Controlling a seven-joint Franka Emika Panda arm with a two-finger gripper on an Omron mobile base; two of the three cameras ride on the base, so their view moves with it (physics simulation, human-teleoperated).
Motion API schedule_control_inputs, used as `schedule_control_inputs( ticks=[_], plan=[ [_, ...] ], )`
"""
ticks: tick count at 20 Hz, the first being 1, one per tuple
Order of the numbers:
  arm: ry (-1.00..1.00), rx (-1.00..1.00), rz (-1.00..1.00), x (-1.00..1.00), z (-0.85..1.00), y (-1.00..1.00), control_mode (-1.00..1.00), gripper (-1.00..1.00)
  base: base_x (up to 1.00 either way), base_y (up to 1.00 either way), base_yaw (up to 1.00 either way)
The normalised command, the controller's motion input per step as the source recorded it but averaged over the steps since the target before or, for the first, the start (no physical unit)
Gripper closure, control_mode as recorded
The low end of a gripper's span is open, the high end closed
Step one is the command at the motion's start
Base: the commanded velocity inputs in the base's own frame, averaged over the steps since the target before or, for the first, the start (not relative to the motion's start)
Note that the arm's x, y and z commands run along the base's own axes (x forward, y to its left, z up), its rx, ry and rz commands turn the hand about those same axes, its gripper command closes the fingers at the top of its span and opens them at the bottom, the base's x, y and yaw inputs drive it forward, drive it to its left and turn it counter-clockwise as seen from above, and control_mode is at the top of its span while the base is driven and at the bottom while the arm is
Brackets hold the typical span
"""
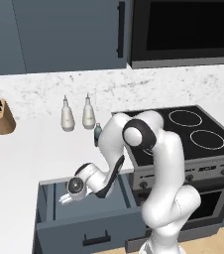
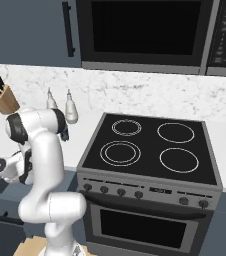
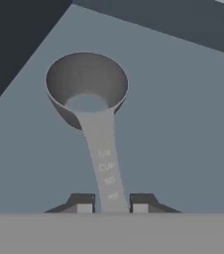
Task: Pick the measuring cup from the drawer and place it on the counter.
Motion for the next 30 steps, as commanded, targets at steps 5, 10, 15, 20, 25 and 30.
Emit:
schedule_control_inputs(
  ticks=[5, 10, 15, 20, 25, 30],
  plan=[
    [0.16, 0.00, 0.03, -0.04, -0.24, 0.03, -1.00, 1.00, 0.00, 0.00, 0.00],
    [0.02, 0.00, 0.00, -0.63, 0.10, 0.00, -1.00, 1.00, 0.00, 0.00, 0.00],
    [0.00, 0.00, 0.00, -1.00, 0.34, 0.00, -1.00, 1.00, 0.00, 0.00, 0.00],
    [-0.01, 0.00, -0.01, -0.75, 0.96, -0.19, -1.00, 1.00, 0.00, 0.00, 0.00],
    [0.06, 0.00, -0.04, -0.08, 1.00, -0.26, -1.00, 1.00, 0.00, 0.00, 0.00],
    [0.14, 0.00, -0.02, -0.14, 1.00, -0.11, -1.00, 1.00, 0.00, 0.00, 0.00]
  ],
)
